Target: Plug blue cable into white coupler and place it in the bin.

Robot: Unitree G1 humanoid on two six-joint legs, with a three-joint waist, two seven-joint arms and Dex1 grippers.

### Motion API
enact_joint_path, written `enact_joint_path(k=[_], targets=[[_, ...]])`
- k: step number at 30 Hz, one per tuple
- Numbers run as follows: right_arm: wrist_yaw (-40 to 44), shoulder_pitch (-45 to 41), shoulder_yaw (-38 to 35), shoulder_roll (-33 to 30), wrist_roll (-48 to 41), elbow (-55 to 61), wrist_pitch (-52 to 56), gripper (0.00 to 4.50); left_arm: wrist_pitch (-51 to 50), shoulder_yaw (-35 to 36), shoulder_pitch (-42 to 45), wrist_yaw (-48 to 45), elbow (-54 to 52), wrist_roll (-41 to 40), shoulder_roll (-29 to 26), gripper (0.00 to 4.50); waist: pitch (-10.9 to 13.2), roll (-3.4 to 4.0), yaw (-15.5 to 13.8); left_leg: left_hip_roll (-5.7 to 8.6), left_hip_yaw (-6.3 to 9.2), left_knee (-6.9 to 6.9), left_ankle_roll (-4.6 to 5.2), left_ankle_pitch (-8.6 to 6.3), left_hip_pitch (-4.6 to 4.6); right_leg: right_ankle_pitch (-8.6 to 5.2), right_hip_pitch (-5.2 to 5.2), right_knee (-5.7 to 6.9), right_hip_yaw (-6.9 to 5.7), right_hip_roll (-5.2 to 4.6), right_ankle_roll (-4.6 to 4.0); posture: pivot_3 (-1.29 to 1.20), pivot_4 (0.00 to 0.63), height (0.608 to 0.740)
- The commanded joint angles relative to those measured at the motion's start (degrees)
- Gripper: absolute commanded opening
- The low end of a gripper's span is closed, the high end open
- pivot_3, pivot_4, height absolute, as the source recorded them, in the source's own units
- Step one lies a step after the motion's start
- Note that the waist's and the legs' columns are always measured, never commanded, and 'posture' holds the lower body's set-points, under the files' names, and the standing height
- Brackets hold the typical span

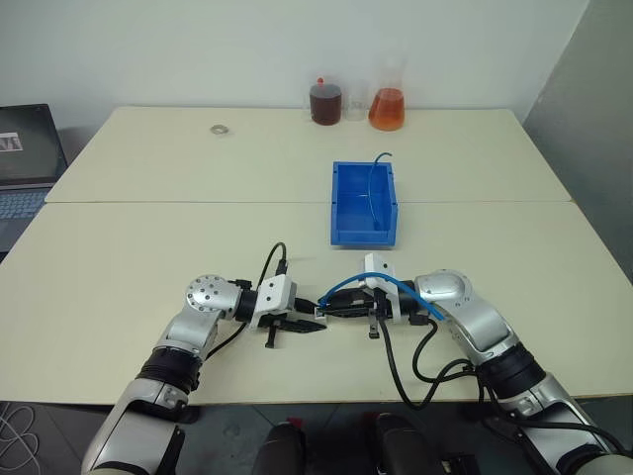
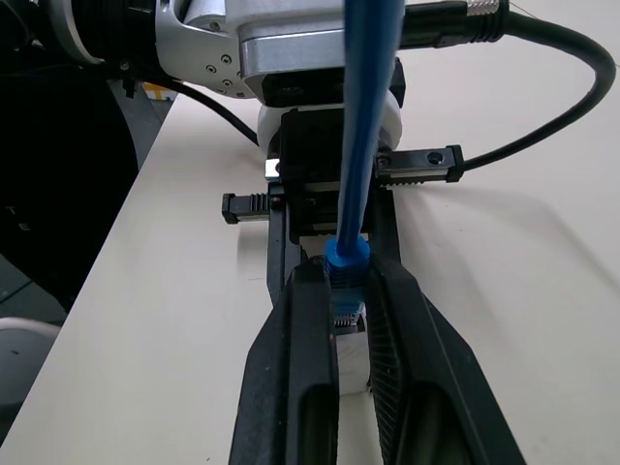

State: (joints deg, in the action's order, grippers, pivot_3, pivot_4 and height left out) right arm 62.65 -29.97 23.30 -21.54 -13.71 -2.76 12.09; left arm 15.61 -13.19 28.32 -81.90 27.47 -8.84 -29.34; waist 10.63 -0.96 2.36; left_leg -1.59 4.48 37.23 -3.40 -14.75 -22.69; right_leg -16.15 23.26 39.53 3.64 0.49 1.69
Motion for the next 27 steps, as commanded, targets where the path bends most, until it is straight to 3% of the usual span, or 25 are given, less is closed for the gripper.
enact_joint_path(k=[1,14,27], targets=[[1.6,0.25,1.94,-1.03,4.16,-1.16,-5.42,0.14,-0.17,-0.3,-0.63,-0.24,-1.55,-0.2,-0.13,0.85,0.0,0.01,0.0,0.0,0.0,0.0,0.0,0.0,0.01,0.0,0.0,0.0,0.0,0.0,0.0,0.0,0.15,0.74],[3.75,-4.0,2.23,1.97,3.3,-4.93,0.44,0.14,-0.2,-0.36,-0.84,0.2,-1.67,0.09,-0.05,0.85,-0.01,0.01,0.03,0.0,-0.03,0.0,0.0,0.0,0.16,0.0,-0.05,0.14,0.05,0.01,-0.01,0.0,0.15,0.74],[4.42,-1.35,4.46,1.79,6.3,-6.27,-0.52,0.14,-1.02,-0.34,-2.46,0.81,-3.8,-0.12,-1.09,0.85,-0.09,0.01,0.32,-0.01,-0.04,-0.01,0.0,0.0,0.3,-0.07,-0.07,0.36,0.08,0.02,-0.12,0.0,0.15,0.74]])
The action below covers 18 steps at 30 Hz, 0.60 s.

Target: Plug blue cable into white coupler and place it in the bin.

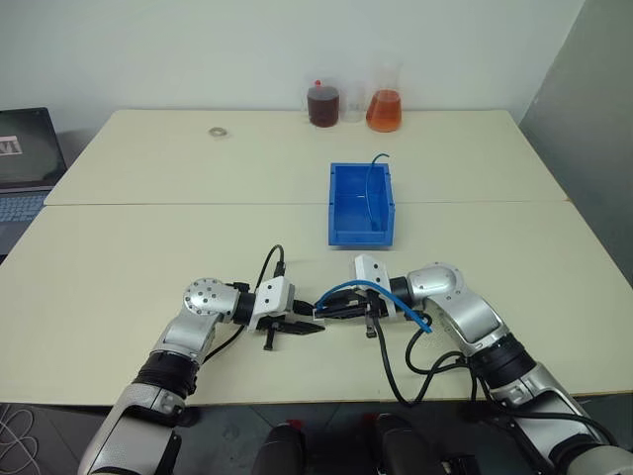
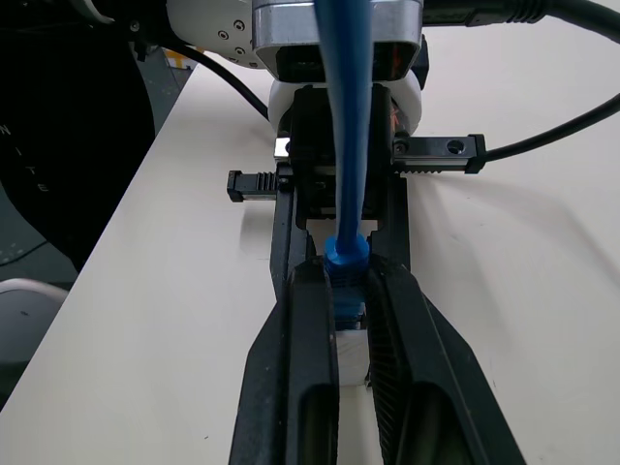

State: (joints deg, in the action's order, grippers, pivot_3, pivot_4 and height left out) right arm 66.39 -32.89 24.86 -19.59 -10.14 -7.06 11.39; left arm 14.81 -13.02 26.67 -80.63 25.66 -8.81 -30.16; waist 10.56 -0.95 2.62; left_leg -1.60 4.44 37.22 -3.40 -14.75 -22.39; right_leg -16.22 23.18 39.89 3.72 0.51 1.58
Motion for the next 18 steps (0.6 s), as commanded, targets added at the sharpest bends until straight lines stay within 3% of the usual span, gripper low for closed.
enact_joint_path(k=[1,18], targets=[[0.7,1.63,2.92,-0.24,2.86,-2.16,0.04,0.14,-0.3,-0.52,-0.92,-0.43,-2.2,-0.15,-0.33,0.85,-0.02,-0.01,0.15,0.0,0.0,0.0,0.0,0.0,0.0,0.0,-0.01,0.0,0.0,0.0,0.0,0.0,0.15,0.74],[0.69,2.72,5.14,-0.4,5.27,-3.21,-0.01,0.14,-0.55,-0.87,-1.68,-0.4,-3.14,-0.07,-0.35,0.85,-0.41,0.02,0.58,0.0,0.0,-0.05,0.0,0.0,0.06,-0.04,-0.04,0.01,0.0,0.0,-0.05,0.0,0.15,0.74]])
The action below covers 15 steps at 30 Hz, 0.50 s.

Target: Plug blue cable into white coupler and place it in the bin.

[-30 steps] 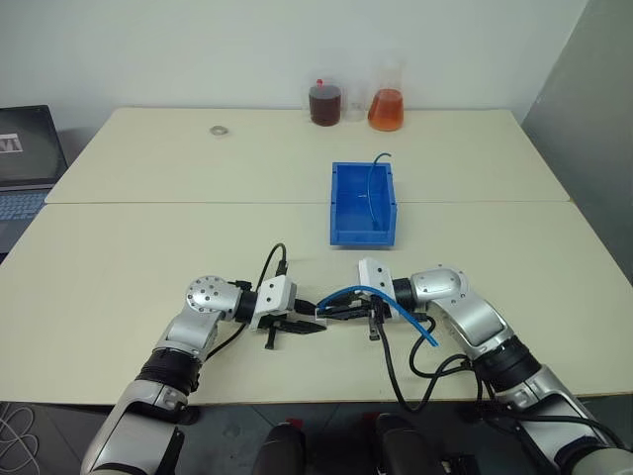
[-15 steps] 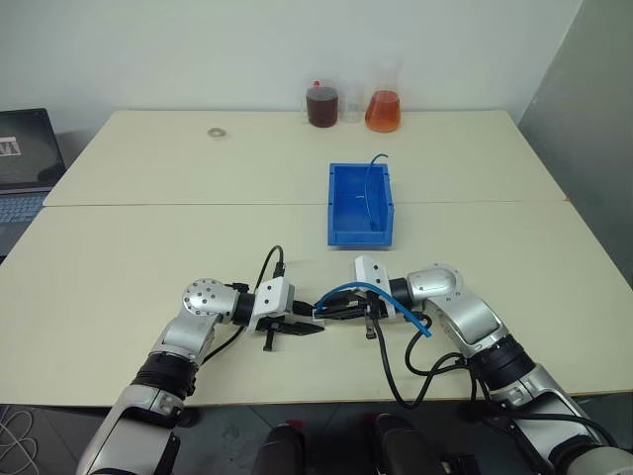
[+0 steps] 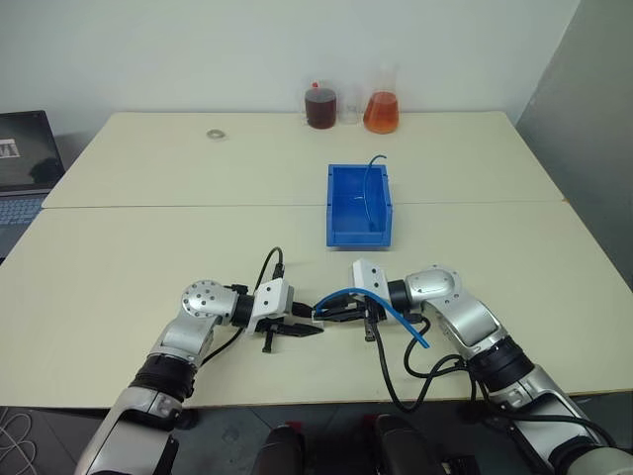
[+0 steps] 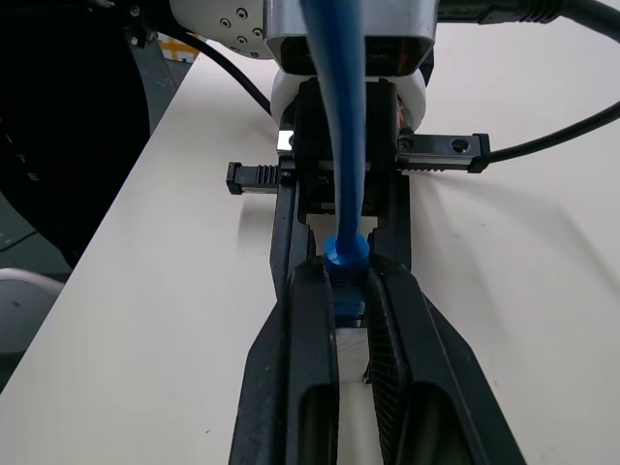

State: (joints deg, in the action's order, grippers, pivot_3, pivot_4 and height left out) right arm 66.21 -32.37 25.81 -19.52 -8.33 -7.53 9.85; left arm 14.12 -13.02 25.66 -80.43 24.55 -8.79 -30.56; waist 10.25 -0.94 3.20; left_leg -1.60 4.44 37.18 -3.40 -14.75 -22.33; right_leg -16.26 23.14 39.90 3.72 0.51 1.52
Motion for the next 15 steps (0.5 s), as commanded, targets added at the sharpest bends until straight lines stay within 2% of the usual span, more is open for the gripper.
enact_joint_path(k=[1,14,15], targets=[[0.86,2.22,4.15,-0.41,3.52,-2.96,1.56,0.14,0.14,-0.88,-0.65,-0.59,-2.0,-0.07,0.06,0.85,-0.13,0.01,0.01,0.0,0.0,-0.01,0.0,0.0,0.02,-0.01,-0.01,0.0,0.0,0.0,-0.01,0.0,0.15,0.74],[1.02,1.67,1.98,-0.47,1.84,-1.92,3.35,0.14,0.07,-0.18,-1.13,-0.65,-2.11,-0.46,-0.42,0.85,-0.14,0.01,0.04,-0.01,-0.01,-0.14,0.01,-0.01,0.57,-0.09,-0.5,-0.06,0.01,0.03,-0.1,0.0,0.15,0.74],[0.99,1.59,1.67,-0.52,1.53,-1.49,3.84,0.14,-0.64,-0.05,-1.14,-0.86,-2.39,-0.87,-0.48,1.52,-0.14,0.01,0.04,-0.01,-0.01,-0.15,0.01,-0.01,0.56,-0.09,-0.5,-0.06,0.01,0.03,-0.1,0.0,0.15,0.74]])
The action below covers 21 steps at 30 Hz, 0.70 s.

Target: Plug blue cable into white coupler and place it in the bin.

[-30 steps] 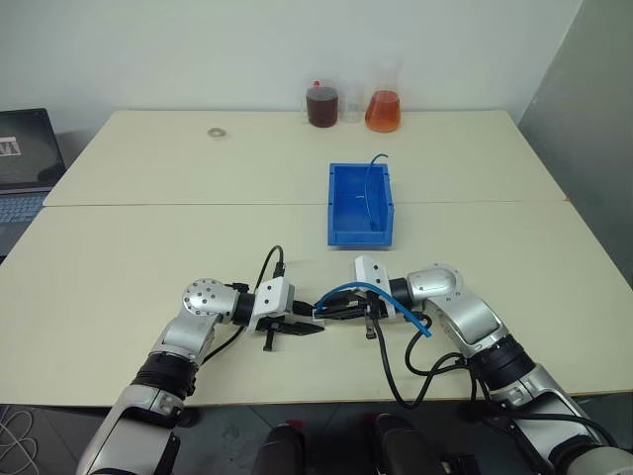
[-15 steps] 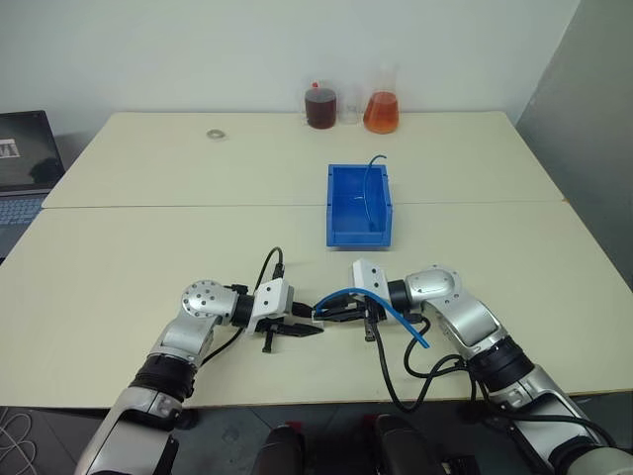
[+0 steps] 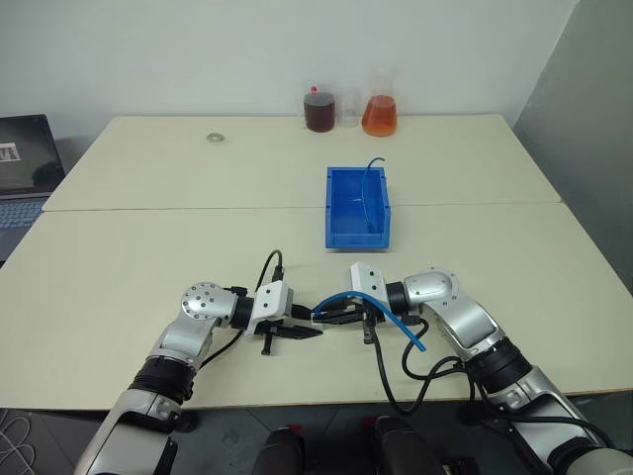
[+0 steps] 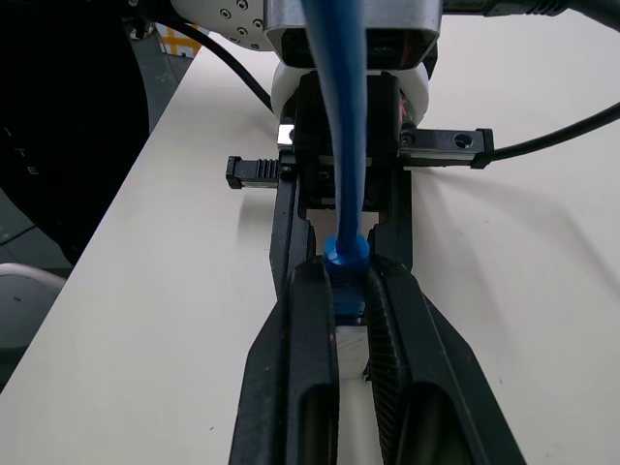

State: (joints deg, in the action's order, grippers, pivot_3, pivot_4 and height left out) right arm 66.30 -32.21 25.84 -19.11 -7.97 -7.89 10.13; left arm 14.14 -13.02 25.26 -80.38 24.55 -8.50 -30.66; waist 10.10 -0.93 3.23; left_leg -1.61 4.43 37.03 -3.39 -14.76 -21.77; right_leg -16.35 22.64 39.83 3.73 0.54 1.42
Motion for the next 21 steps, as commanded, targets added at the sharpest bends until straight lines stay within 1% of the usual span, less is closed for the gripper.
enact_joint_path(k=[1,4,8,9,10,13,14,15,18,21], targets=[[0.89,1.39,1.36,-1.02,0.89,-0.56,4.11,0.14,-1.21,0.06,-0.75,-1.07,-2.76,-1.52,-0.46,1.68,0.0,0.0,0.0,0.0,0.0,0.0,0.0,0.0,0.0,0.0,0.0,0.0,0.0,0.0,0.0,0.0,0.15,0.74],[0.8,1.83,0.81,-1.33,0.23,1.48,5.63,0.14,-2.0,0.75,-1.26,-1.05,-4.78,-2.45,-0.81,2.32,0.0,0.0,0.0,0.0,0.02,0.0,0.0,0.0,-0.01,0.0,-0.01,0.0,-0.02,0.0,0.0,0.0,0.15,0.74],[-0.34,3.01,-1.05,-1.36,-1.73,5.38,9.28,0.14,-5.83,2.8,-3.31,-0.18,-10.94,-4.67,-3.02,3.16,0.01,0.0,0.0,-0.02,0.05,0.0,0.0,0.0,-0.02,-0.01,-0.01,-0.01,-0.03,0.0,0.0,0.0,0.15,0.74],[-0.94,3.2,-2.2,-1.22,-2.91,6.78,11.28,0.14,-7.11,3.56,-4.17,0.35,-12.6,-5.4,-4.01,3.4,0.02,0.0,0.01,-0.02,0.05,0.0,0.0,0.0,-0.03,-0.01,-0.01,-0.01,-0.03,0.0,0.0,0.0,0.15,0.74],[-1.49,3.34,-3.28,-1.17,-3.97,8.12,13.02,0.14,-8.22,4.39,-5.04,0.88,-14.02,-6.06,-4.86,3.53,0.03,0.0,0.01,-0.03,0.06,-0.01,0.0,0.0,-0.03,-0.01,-0.01,-0.02,-0.04,0.0,0.0,0.0,0.15,0.74],[-3.86,3.19,-7.12,-0.97,-8.05,12.19,19.18,0.14,-12.57,7.42,-7.82,3.41,-17.79,-8.15,-6.84,4.2,0.06,0.0,0.03,-0.05,0.07,-0.02,0.0,0.0,-0.04,-0.02,0.01,-0.01,-0.03,0.01,-0.01,0.0,0.15,0.74],[-4.87,3.01,-8.78,-0.89,-9.82,13.83,21.67,0.14,-13.37,8.25,-9.1,4.14,-19.01,-8.52,-7.48,4.36,0.1,-0.02,0.03,-0.05,0.08,-0.02,0.0,0.0,-0.04,-0.02,0.02,-0.01,-0.05,0.01,-0.01,0.0,0.15,0.74],[-6.35,2.59,-11.27,-0.69,-12.5,16.06,25.42,0.14,-14.69,9.34,-10.67,5.33,-20.73,-9.13,-8.0,4.48,0.12,-0.02,0.03,-0.05,0.09,-0.01,0.0,0.0,-0.06,-0.02,0.03,-0.01,-0.06,0.01,-0.01,0.0,0.15,0.74],[-12.06,-0.2,-19.36,-0.39,-20.53,22.25,37.85,0.14,-21.74,12.49,-14.58,10.57,-28.66,-12.43,-8.21,4.48,0.24,-0.02,0.02,-0.06,0.1,-0.02,0.0,0.0,-0.11,-0.03,0.07,-0.01,-0.05,0.0,-0.01,0.0,0.15,0.74],[-18.59,-4.24,-25.72,-0.49,-24.99,24.07,48.63,0.14,-29.45,13.94,-16.38,16.19,-36.29,-15.24,-7.61,4.48,0.38,-0.07,0.01,-0.08,0.16,-0.02,-0.01,0.0,-0.2,-0.03,0.11,0.0,-0.08,-0.02,-0.01,0.0,0.15,0.74]])
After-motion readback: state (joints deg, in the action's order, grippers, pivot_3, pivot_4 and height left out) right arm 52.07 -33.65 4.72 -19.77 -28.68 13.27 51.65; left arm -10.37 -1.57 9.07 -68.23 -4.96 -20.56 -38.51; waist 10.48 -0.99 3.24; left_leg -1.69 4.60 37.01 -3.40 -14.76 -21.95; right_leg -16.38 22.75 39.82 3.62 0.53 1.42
